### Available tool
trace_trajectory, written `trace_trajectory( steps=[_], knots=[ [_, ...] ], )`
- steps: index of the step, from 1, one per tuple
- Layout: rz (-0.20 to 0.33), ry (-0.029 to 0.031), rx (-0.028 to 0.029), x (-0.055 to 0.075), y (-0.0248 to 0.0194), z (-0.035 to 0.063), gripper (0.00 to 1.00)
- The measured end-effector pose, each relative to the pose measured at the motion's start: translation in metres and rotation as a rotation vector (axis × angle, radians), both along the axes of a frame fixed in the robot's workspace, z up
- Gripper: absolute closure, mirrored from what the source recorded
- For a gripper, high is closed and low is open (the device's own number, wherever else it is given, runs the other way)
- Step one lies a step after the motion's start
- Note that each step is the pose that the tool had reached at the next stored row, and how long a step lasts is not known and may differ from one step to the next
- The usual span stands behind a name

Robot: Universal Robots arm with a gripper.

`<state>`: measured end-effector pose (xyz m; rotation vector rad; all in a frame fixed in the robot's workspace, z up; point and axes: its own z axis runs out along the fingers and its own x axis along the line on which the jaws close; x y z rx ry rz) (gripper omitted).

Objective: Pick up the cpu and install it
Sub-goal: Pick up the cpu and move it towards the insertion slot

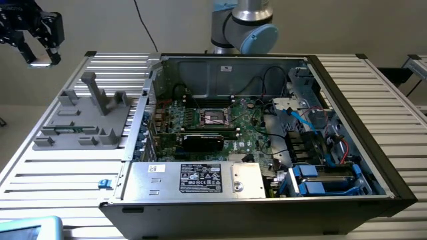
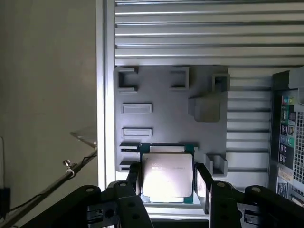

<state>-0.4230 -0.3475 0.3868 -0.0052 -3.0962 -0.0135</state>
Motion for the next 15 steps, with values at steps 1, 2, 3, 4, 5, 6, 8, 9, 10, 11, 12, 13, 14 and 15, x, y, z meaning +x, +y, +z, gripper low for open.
trace_trajectory(
  steps=[1, 2, 3, 4, 5, 6, 8, 9, 10, 11, 12, 13, 14, 15],
  knots=[
    [0.0, 0.0, 0.0003, 0.005, -0.0009, 0.0024, 0.45],
    [0.0, 0.0, 0.0005, 0.009, -0.0017, 0.0046, 0.45],
    [0.0, 0.0001, 0.0008, 0.014, -0.0025, 0.0069, 0.45],
    [0.0, 0.0001, 0.0011, 0.018, -0.0033, 0.0091, 0.45],
    [0.0, 0.0002, 0.0013, 0.023, -0.0042, 0.0112, 0.45],
    [0.0, 0.0003, 0.0016, 0.027, -0.005, 0.0133, 0.45],
    [0.0, 0.0002, 0.0022, 0.036, -0.0068, 0.0165, 0.45],
    [0.0, 0.0003, 0.0024, 0.041, -0.0075, 0.0175, 0.45],
    [0.0, 0.0002, 0.0027, 0.045, -0.0082, 0.0183, 0.45],
    [0.0, 0.0004, 0.0029, 0.05, -0.009, 0.0193, 0.45],
    [0.0, 0.0002, 0.0034, 0.054, -0.0097, 0.0201, 0.45],
    [0.0, 0.0003, 0.0038, 0.058, -0.0105, 0.0208, 0.45],
    [0.0, 0.0003, 0.0043, 0.063, -0.0114, 0.0215, 0.45],
    [0.0, 0.0003, 0.0049, 0.067, -0.0122, 0.0222, 0.45]
  ],
)
